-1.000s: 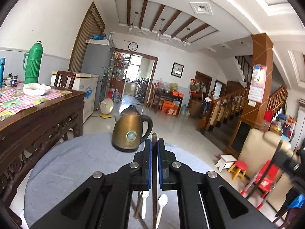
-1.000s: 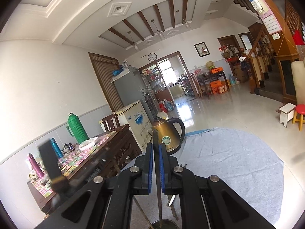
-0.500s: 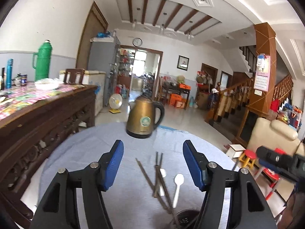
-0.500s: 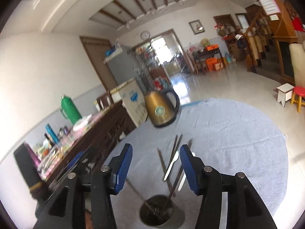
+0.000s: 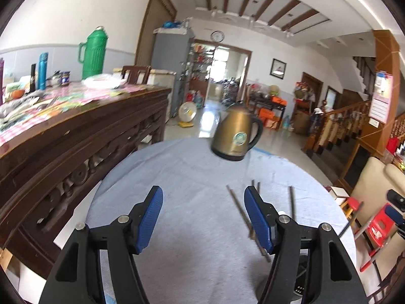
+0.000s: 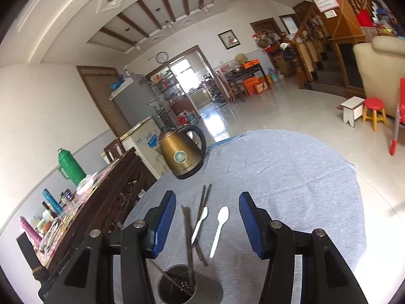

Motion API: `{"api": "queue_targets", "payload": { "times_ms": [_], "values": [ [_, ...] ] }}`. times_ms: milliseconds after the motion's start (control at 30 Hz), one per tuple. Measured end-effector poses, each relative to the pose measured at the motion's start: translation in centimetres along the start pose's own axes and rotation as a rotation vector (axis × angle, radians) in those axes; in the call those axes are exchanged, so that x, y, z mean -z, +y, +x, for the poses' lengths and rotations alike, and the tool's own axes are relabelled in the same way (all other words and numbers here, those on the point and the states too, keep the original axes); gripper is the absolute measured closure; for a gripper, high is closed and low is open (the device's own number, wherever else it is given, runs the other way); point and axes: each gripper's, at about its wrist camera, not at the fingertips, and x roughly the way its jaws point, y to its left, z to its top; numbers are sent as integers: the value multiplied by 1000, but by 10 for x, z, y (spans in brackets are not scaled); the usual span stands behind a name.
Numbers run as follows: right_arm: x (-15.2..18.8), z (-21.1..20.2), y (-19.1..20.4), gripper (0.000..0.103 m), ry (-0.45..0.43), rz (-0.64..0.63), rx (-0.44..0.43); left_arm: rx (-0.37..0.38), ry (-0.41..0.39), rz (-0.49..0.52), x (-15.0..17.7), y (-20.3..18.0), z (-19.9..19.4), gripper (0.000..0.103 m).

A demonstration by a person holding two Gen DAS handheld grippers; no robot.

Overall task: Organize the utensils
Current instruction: 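Move the right tool toward a white spoon lying on the cloth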

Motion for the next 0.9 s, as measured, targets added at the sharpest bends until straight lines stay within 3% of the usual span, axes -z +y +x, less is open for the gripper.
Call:
{"api": "queue_targets", "payload": {
  "times_ms": [267,900],
  "values": [
    [-2,3,-19,48,5,35,36,-28,38,-3,8,3,14,35],
    [20,60,-57,49,153,127,86,-87,157,1,25,16,66,35]
  ]
}}
